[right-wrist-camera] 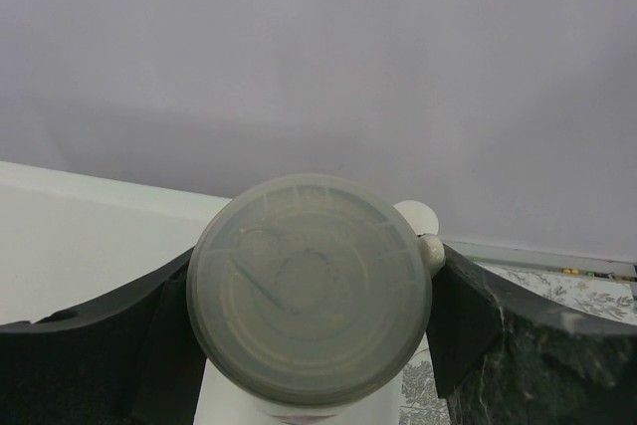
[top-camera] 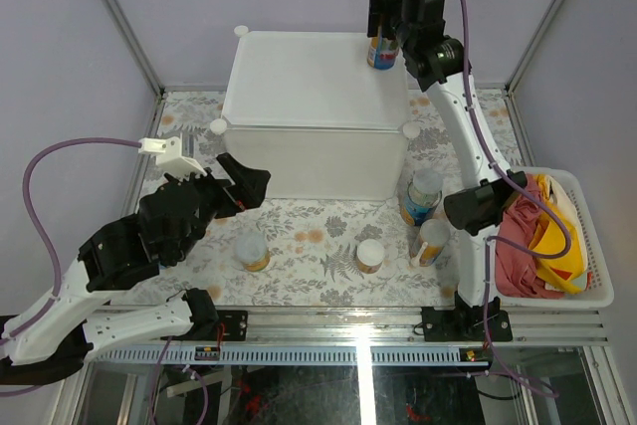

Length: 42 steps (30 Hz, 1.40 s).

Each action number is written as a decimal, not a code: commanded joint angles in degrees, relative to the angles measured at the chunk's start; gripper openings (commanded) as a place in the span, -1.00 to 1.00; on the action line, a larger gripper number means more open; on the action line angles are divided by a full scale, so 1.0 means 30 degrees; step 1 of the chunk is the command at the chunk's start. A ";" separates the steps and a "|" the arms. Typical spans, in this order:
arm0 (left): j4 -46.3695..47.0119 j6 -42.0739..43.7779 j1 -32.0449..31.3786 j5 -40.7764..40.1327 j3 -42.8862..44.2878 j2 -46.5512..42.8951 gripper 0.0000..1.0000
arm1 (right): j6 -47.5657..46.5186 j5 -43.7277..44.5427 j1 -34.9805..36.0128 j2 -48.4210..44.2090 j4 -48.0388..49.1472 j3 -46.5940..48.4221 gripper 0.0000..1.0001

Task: Place and organize the canned foods onto the counter
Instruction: Place the canned food on the counter.

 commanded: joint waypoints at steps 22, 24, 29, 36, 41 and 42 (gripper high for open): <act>0.2152 0.0059 -0.0033 -0.1397 -0.1118 -0.0579 0.99 | -0.1605 -0.1451 -0.0206 -0.0297 0.5558 0.0464 -0.97; 0.2225 0.0085 -0.0018 -0.1390 -0.1150 -0.0569 0.99 | -0.1592 -0.1500 -0.0230 -0.0351 0.5431 0.0212 -0.94; 0.2326 0.0234 -0.0039 -0.1326 -0.1103 -0.0435 0.99 | -0.1355 -0.1631 -0.0224 -0.0764 0.5643 -0.0795 -0.84; 0.2345 0.0068 -0.0033 -0.1213 -0.1142 -0.0493 0.99 | -0.1082 -0.1670 -0.0206 -0.1249 0.5930 -0.1797 0.09; 0.2345 0.0030 -0.0026 -0.1095 -0.1117 -0.0501 0.99 | -0.0955 -0.1703 -0.0230 -0.1541 0.5836 -0.2127 0.75; 0.2359 0.0030 -0.0029 -0.1091 -0.1109 -0.0468 0.99 | -0.0939 -0.1678 -0.0215 -0.1552 0.5790 -0.2127 0.83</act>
